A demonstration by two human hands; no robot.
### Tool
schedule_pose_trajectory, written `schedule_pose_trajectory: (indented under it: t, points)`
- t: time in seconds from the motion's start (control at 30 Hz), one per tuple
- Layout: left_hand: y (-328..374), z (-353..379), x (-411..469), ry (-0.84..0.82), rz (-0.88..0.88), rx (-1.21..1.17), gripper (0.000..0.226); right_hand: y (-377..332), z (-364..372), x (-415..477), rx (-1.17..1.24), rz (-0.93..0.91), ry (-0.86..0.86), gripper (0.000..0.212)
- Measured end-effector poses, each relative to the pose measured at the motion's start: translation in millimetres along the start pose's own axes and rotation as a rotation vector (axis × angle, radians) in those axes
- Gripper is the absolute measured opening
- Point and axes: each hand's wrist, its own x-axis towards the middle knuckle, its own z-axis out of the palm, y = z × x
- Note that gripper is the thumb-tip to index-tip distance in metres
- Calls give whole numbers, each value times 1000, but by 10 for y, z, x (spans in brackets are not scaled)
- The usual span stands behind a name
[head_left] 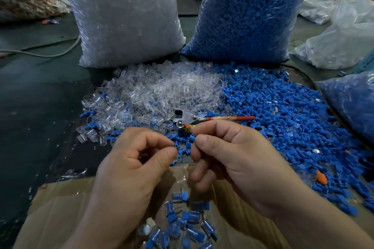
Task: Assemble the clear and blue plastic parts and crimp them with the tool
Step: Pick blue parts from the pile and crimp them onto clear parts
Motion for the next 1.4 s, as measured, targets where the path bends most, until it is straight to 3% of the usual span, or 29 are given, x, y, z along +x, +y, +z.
schedule_pose_trajectory:
  t: [0.2, 0.3, 0.37, 0.6, 0.77, 0.97, 1.13, 1.23, 1.3, 1.4]
  points:
    - [-4, 42, -15, 4, -94, -7, 32, 42, 34, -42, -772, -290, 141, 17]
    - [-53, 78, -5, 2, -129, -51, 15, 73, 64, -41, -966, -470, 152, 11]
    - [-67, 86, -11, -23, -142, -100, 22, 88, 79, -37, -1090, -521, 130, 9]
    - [-69, 94, -26, -77, -83, -57, 15, 79, 95, -56, -1167, -624, 91, 20]
    - [-56, 74, -2, -99, -214, -330, 39, 61, 111, -70, -1253, -680, 35, 24]
    - [-53, 74, -29, -135, -100, -187, 30, 82, 54, -56, -1144, -623, 114, 21]
    - [-13, 65, 5, -184, -187, -380, 21, 98, 77, -56, -1116, -629, 68, 19]
    - [-39, 62, 16, -188, -159, -287, 24, 97, 52, -51, -1136, -610, 30, 18]
    - [-47, 66, 14, -150, -153, -247, 31, 102, 38, -46, -1201, -607, 21, 24]
    - [-46, 58, 29, -105, -174, -255, 28, 83, -65, 21, -1485, -527, 203, 46]
